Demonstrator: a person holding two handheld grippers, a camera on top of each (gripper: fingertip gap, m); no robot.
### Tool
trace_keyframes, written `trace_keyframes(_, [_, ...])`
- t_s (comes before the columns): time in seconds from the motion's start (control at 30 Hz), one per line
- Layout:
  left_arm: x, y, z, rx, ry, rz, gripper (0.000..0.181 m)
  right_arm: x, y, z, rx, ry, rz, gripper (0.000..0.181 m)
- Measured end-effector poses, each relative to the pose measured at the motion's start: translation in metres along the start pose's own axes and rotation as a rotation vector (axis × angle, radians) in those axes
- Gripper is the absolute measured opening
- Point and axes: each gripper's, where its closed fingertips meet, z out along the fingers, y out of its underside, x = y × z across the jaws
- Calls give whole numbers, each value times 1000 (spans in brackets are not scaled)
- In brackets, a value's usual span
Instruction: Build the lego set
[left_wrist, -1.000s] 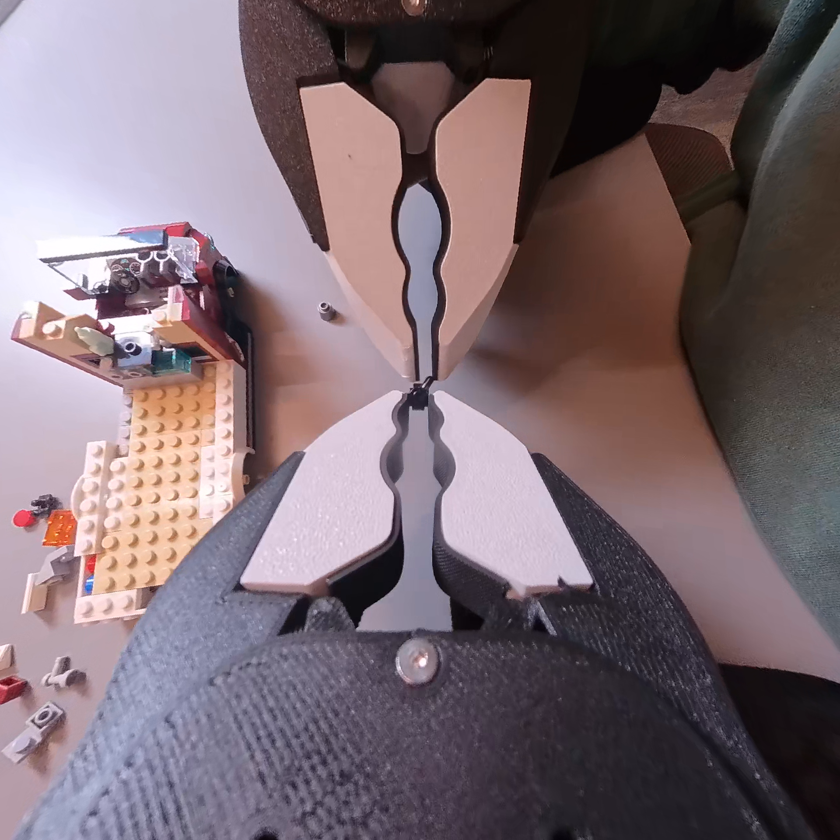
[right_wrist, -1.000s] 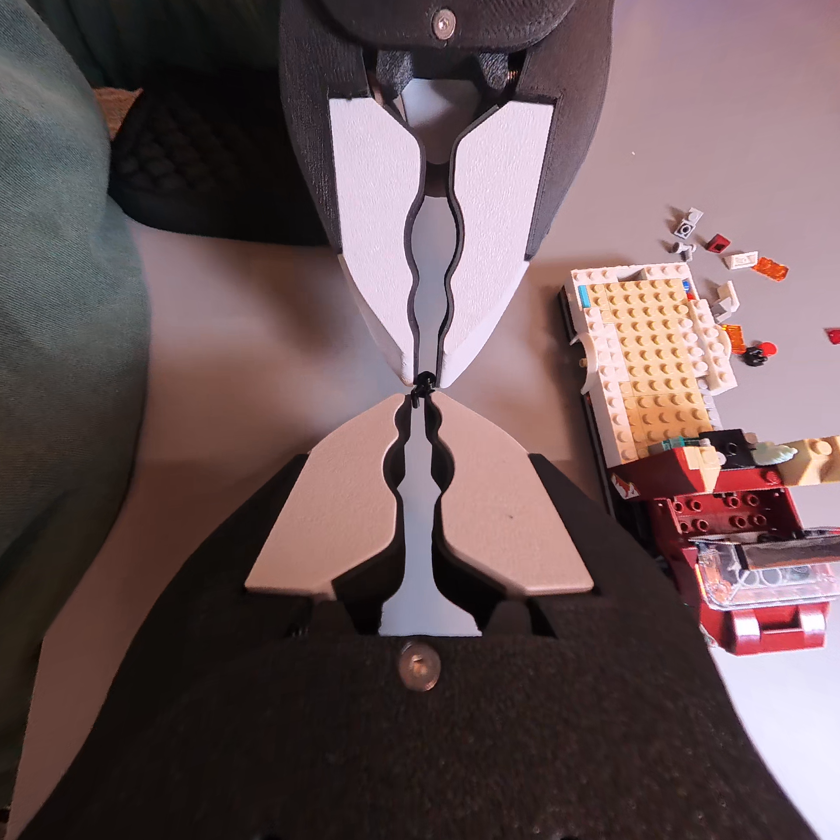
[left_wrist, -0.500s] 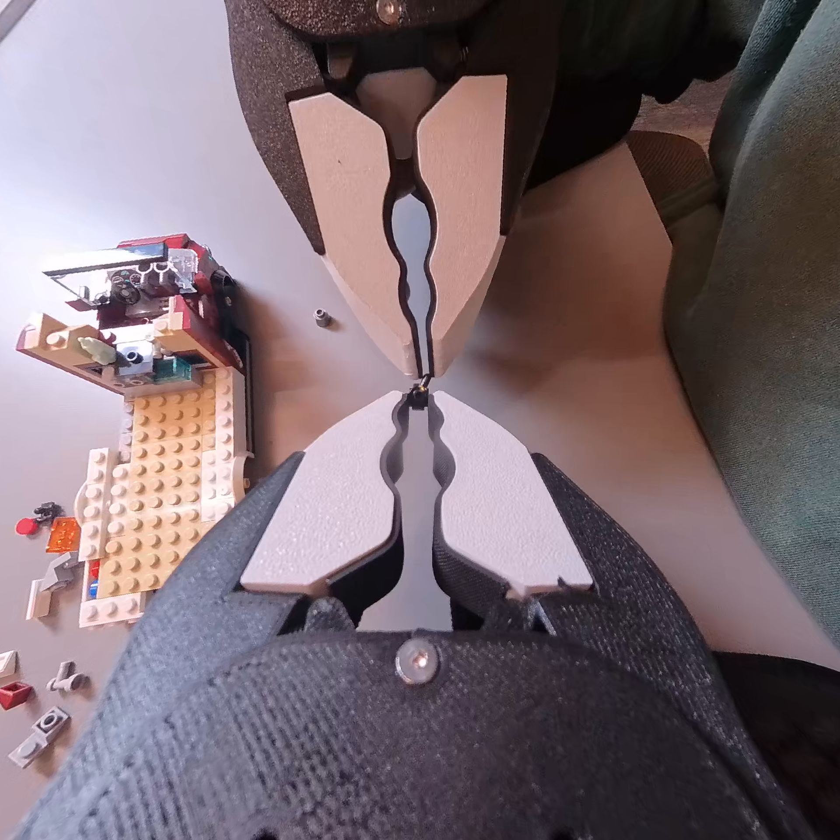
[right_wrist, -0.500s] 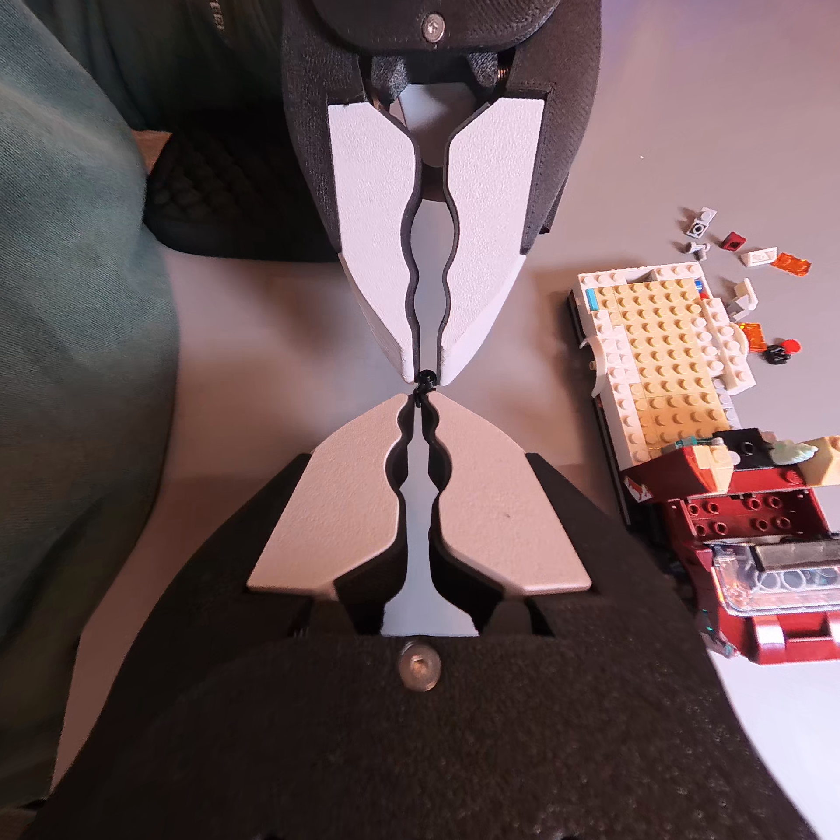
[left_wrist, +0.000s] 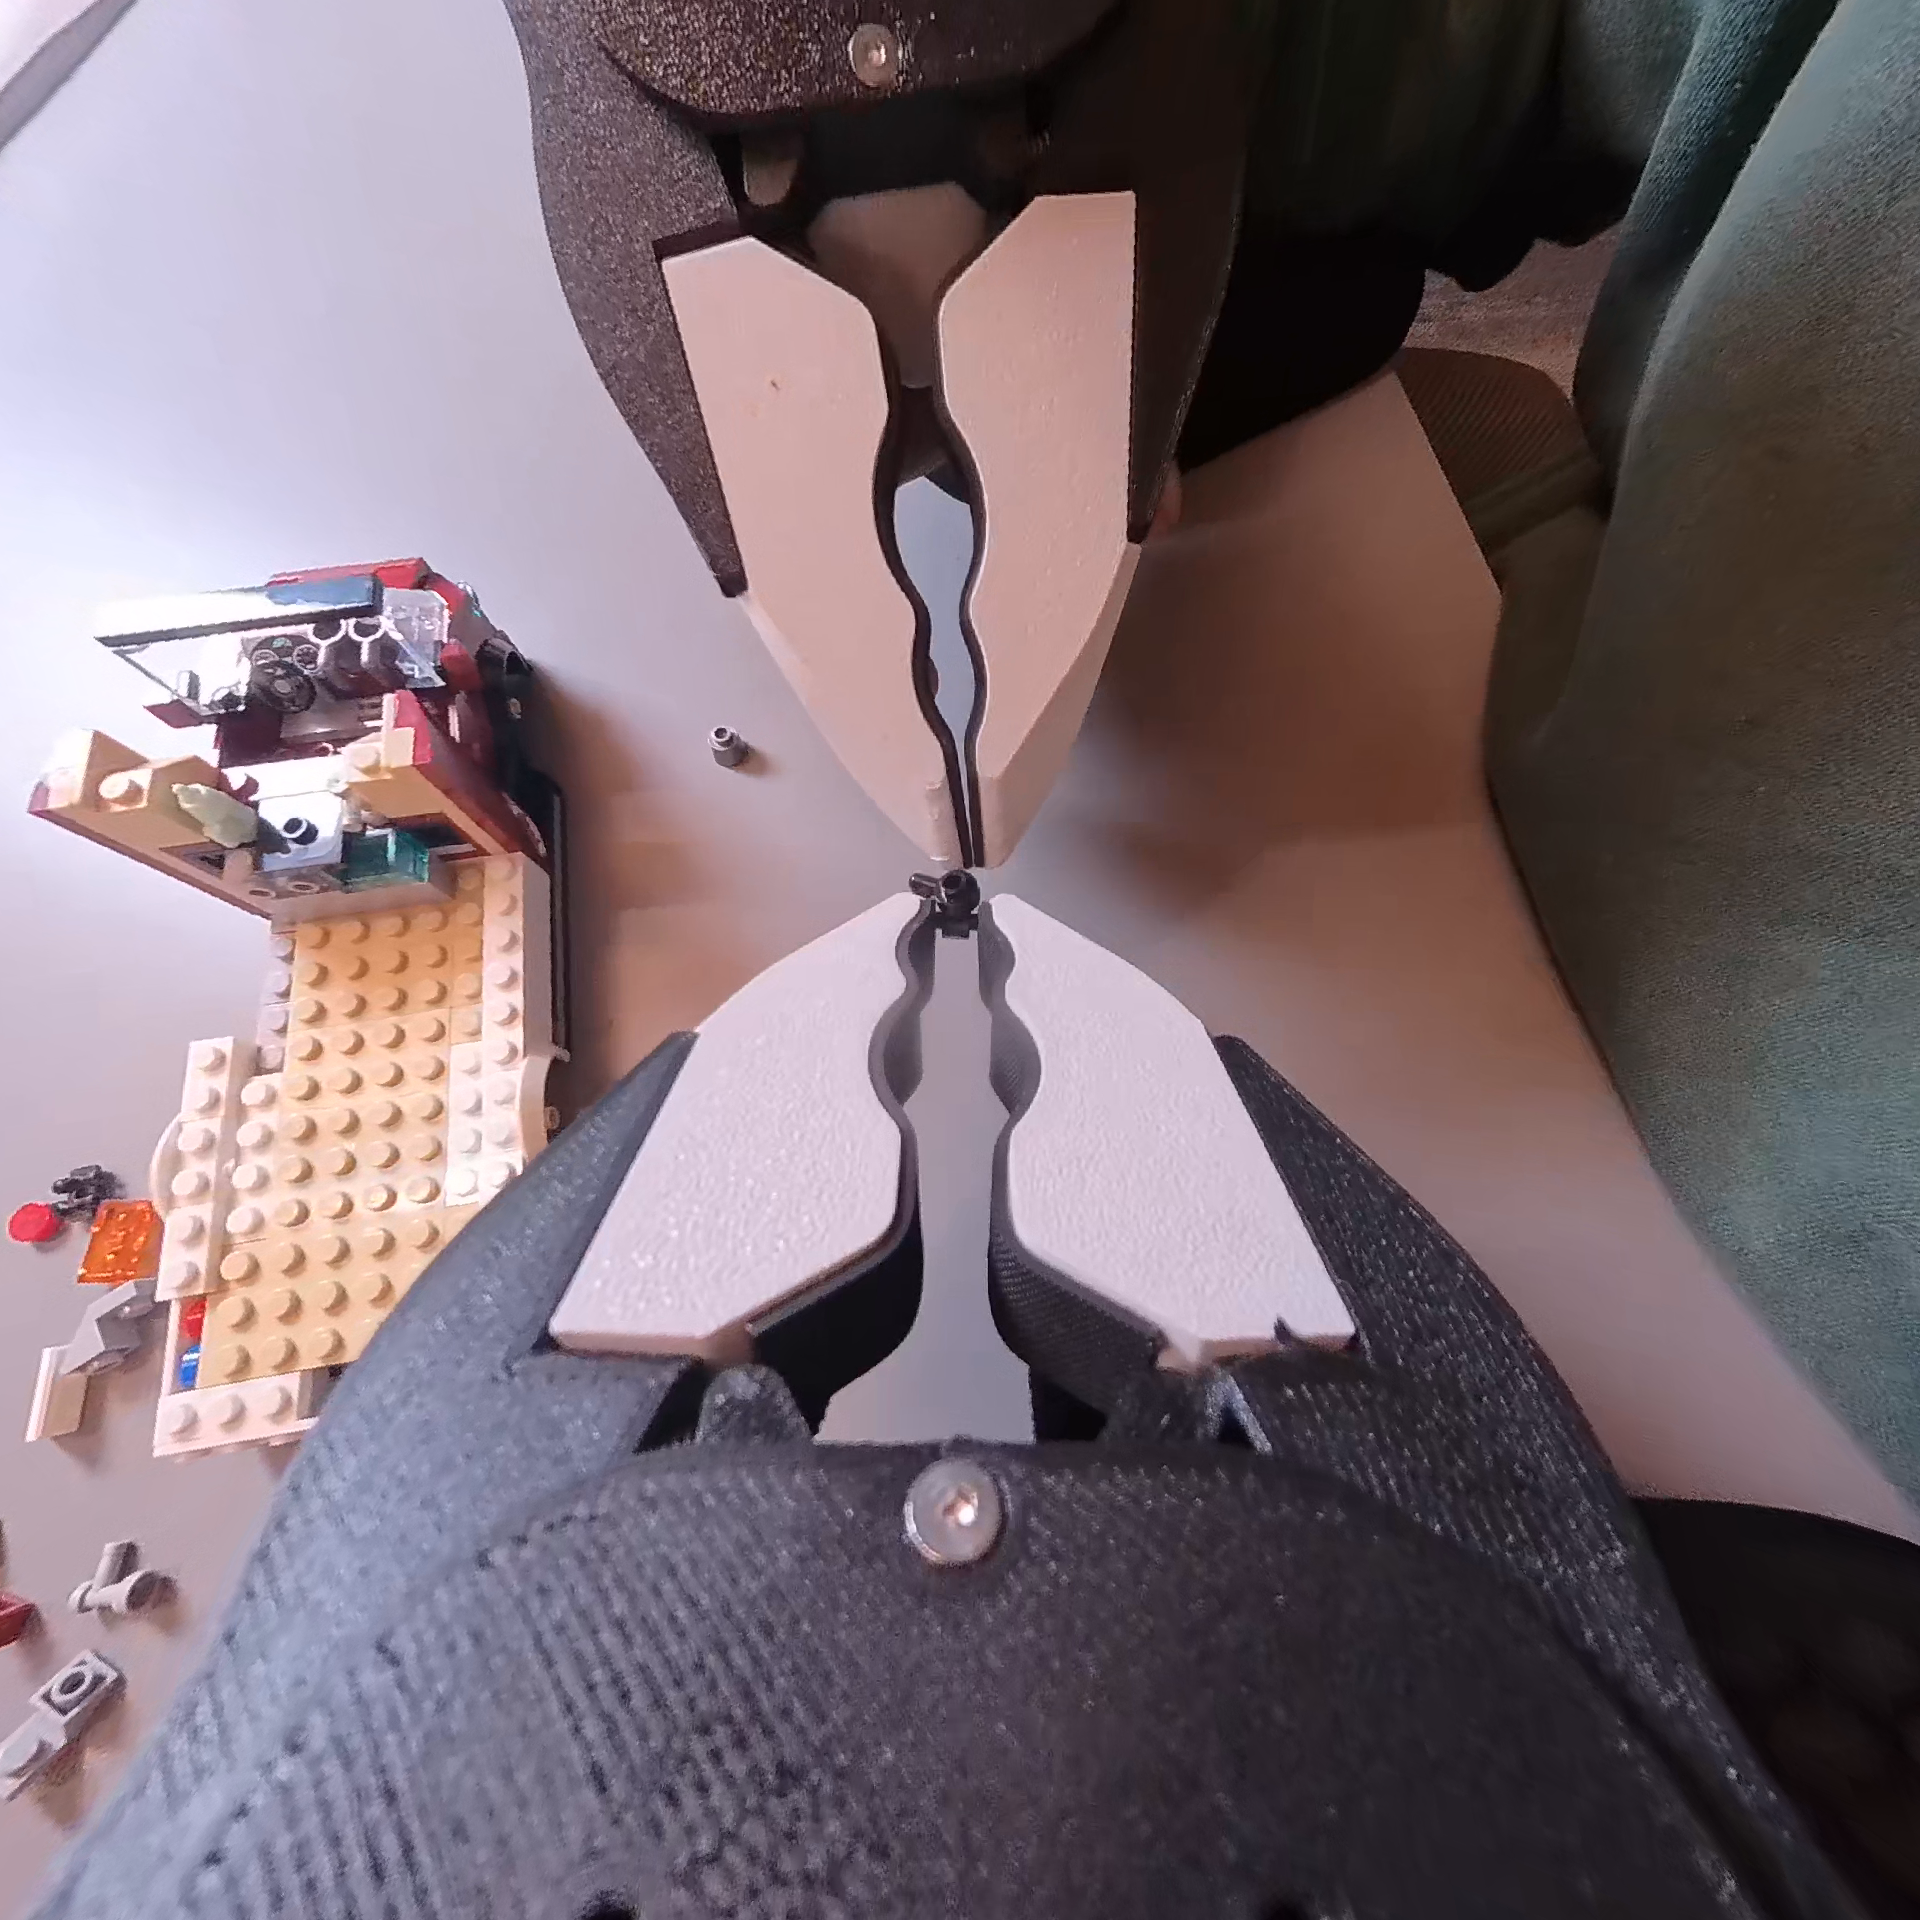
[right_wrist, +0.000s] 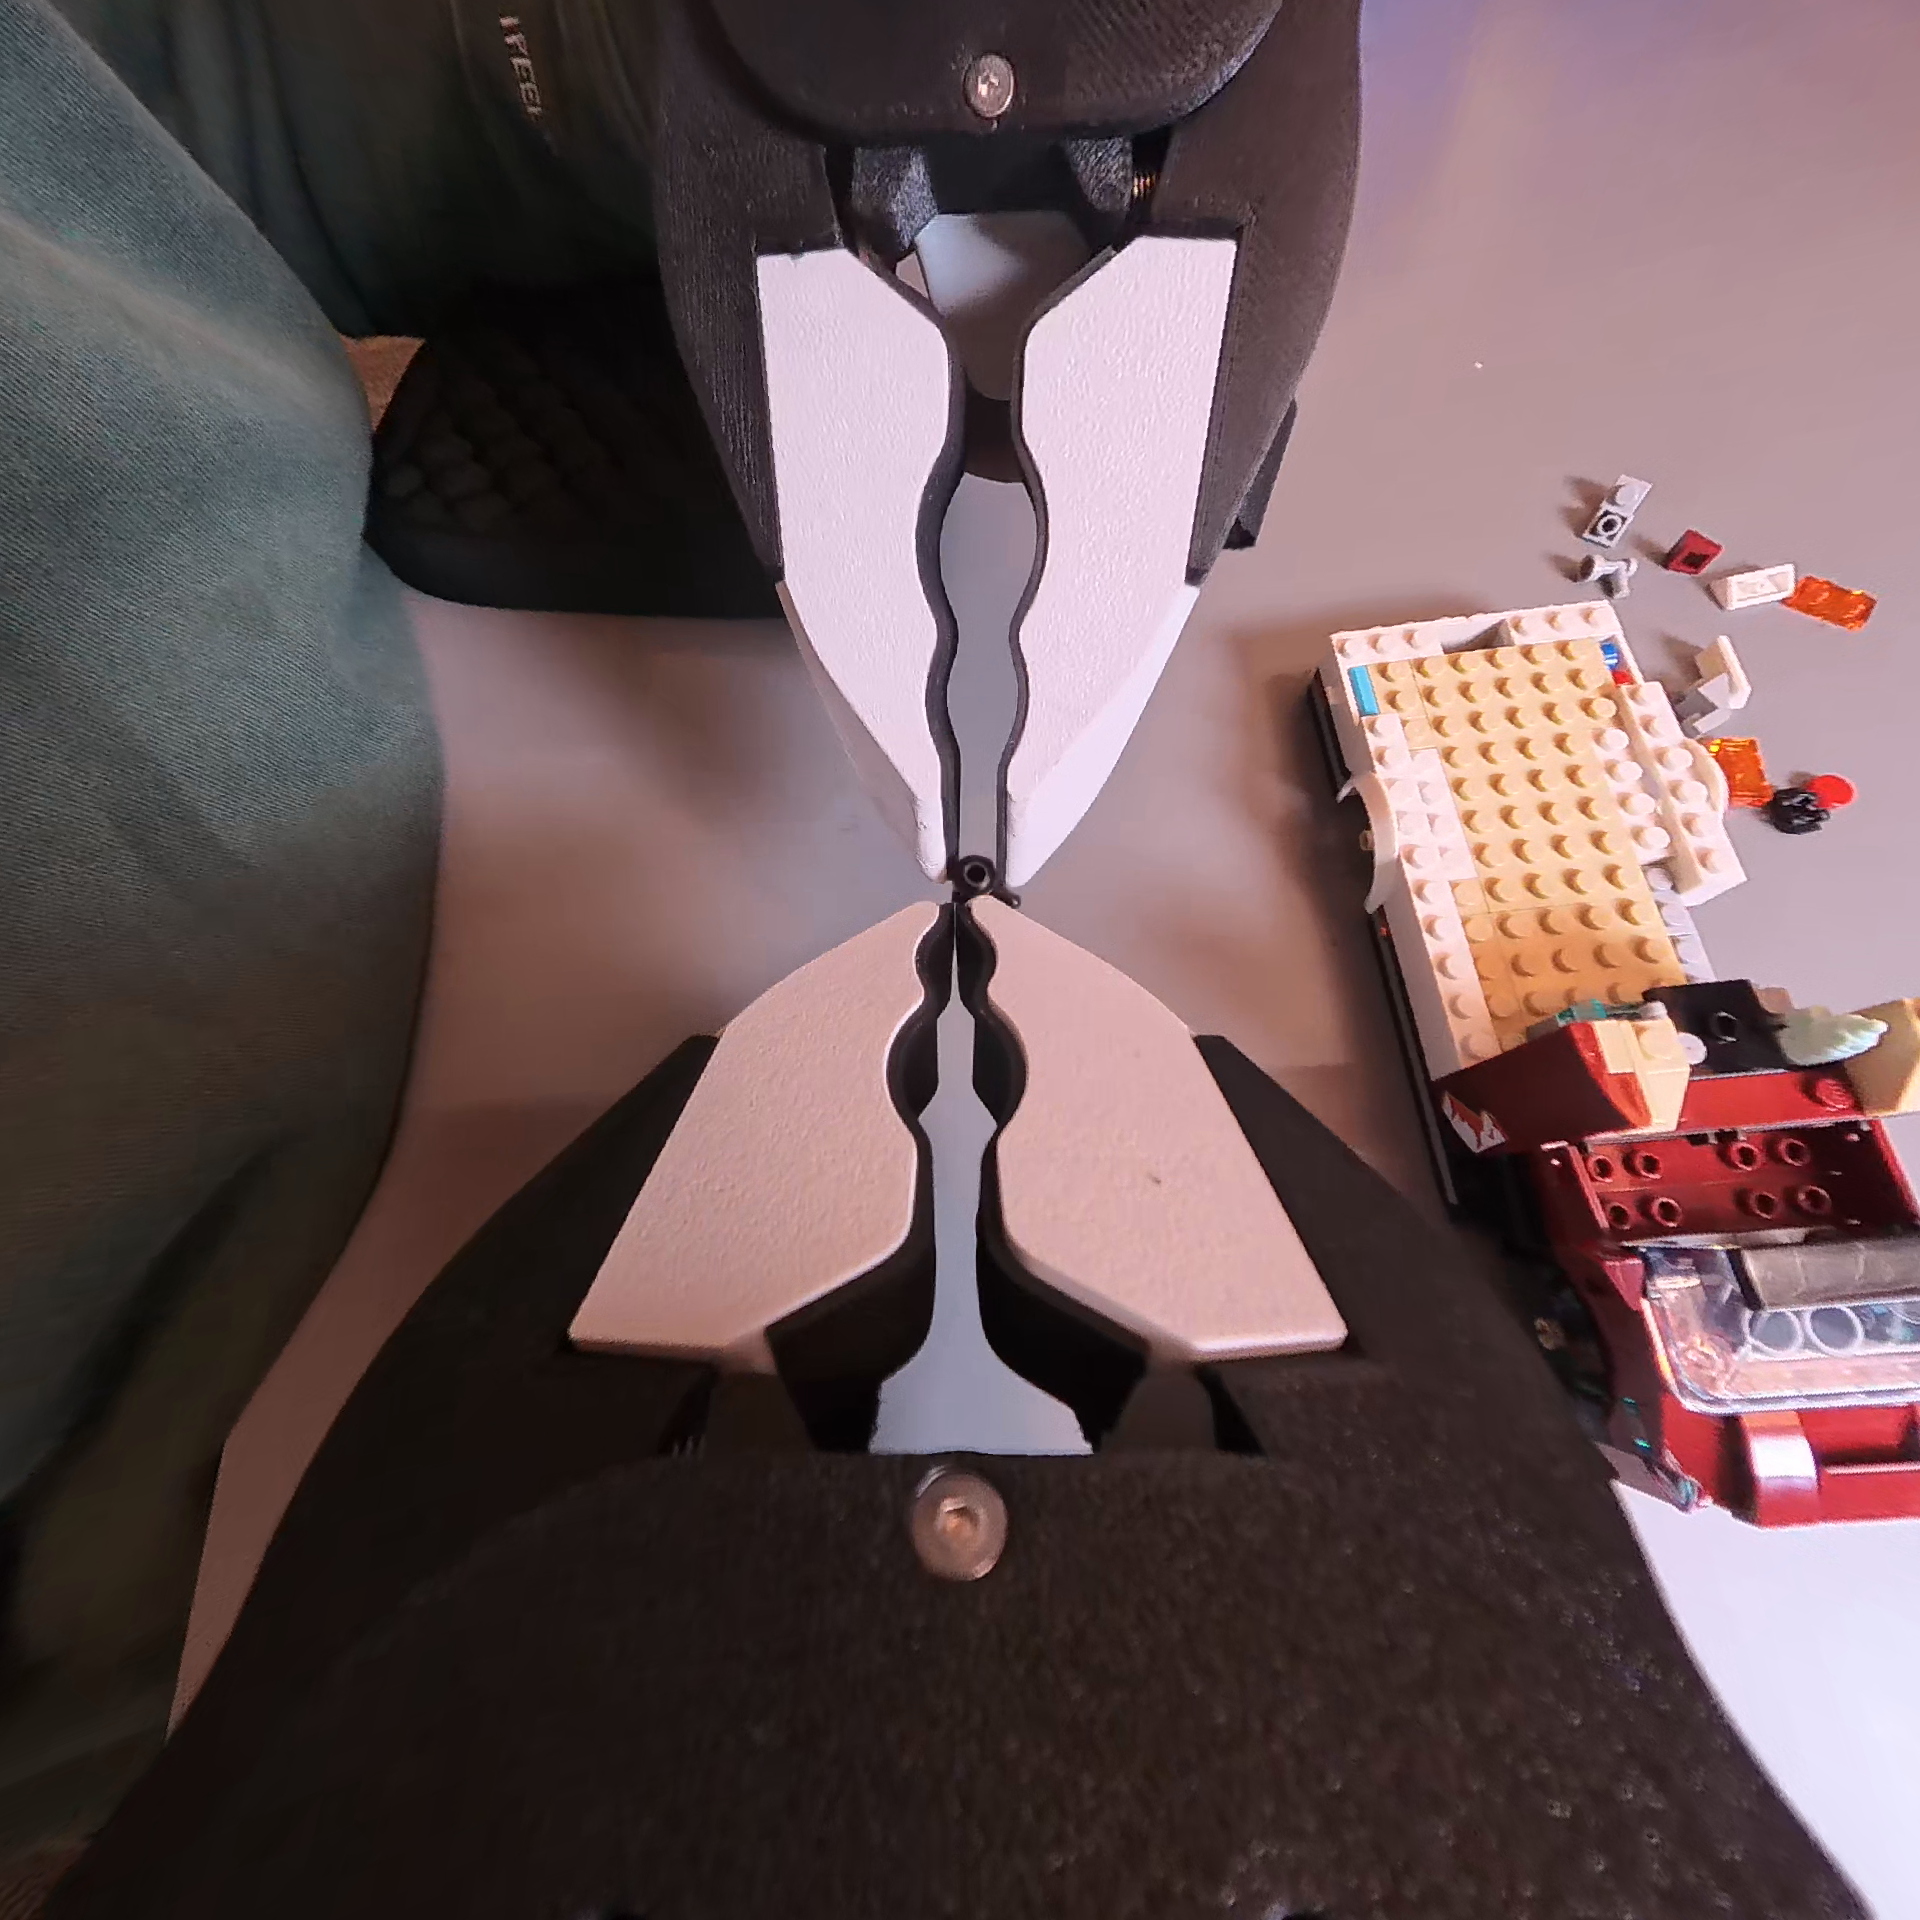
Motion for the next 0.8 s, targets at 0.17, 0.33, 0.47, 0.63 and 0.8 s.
trace_keyframes(0.17, [-1, 0, 1, 4, -6, 4, 8, 1, 0, -2, 0, 7, -5, 4])
trace_keyframes(0.33, [1, -4, 0, 19, -7, 21, 7, 5, -4, -7, 50, -4, -1, 16])
trace_keyframes(0.47, [2, -8, -1, 36, -13, 37, 7, 3, -3, -3, 68, -52, 27, 17])
trace_keyframes(0.63, [0, -8, -2, 34, -39, 44, 7, 3, -6, -3, 89, -59, 53, 10])
trace_keyframes(0.8, [-6, -6, -3, 34, -82, 19, 8, 10, -5, -3, 62, 5, 64, 10])
